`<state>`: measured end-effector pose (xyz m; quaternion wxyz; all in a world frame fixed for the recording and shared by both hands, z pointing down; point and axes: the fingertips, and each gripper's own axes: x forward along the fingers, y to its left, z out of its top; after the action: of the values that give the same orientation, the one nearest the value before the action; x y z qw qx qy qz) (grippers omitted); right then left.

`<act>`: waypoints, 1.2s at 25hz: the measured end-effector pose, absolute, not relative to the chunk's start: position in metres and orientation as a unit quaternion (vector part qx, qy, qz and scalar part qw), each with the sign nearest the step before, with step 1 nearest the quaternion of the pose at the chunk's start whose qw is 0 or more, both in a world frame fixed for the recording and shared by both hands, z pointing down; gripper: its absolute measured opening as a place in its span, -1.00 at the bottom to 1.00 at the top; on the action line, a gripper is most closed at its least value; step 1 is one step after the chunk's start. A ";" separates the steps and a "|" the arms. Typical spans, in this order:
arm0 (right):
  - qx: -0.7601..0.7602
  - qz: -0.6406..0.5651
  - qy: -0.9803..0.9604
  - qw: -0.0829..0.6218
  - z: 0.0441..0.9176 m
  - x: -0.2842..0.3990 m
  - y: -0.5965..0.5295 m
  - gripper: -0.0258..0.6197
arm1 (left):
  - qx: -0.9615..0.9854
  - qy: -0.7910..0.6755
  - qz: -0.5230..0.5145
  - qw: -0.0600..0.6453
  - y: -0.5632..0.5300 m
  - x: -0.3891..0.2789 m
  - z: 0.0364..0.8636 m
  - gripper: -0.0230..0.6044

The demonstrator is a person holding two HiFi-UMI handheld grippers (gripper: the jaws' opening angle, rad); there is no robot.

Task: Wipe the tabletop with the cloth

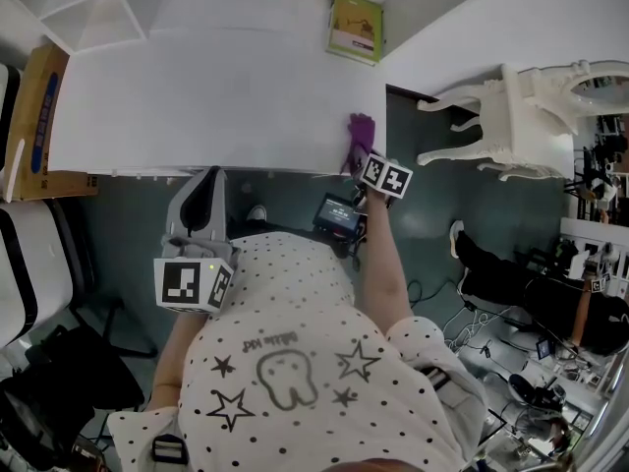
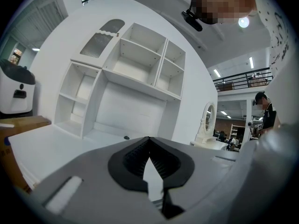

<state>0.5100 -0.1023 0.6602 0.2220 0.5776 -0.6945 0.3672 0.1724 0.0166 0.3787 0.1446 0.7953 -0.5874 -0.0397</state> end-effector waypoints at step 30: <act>0.580 0.367 -0.693 0.221 0.660 0.534 -0.102 -0.71 | 0.798 -0.582 -0.035 0.154 0.008 0.181 0.383 -0.93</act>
<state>0.5344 -0.1016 0.6601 0.2208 0.5798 -0.6929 0.3674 0.1812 0.0080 0.3835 0.1542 0.7977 -0.5820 -0.0348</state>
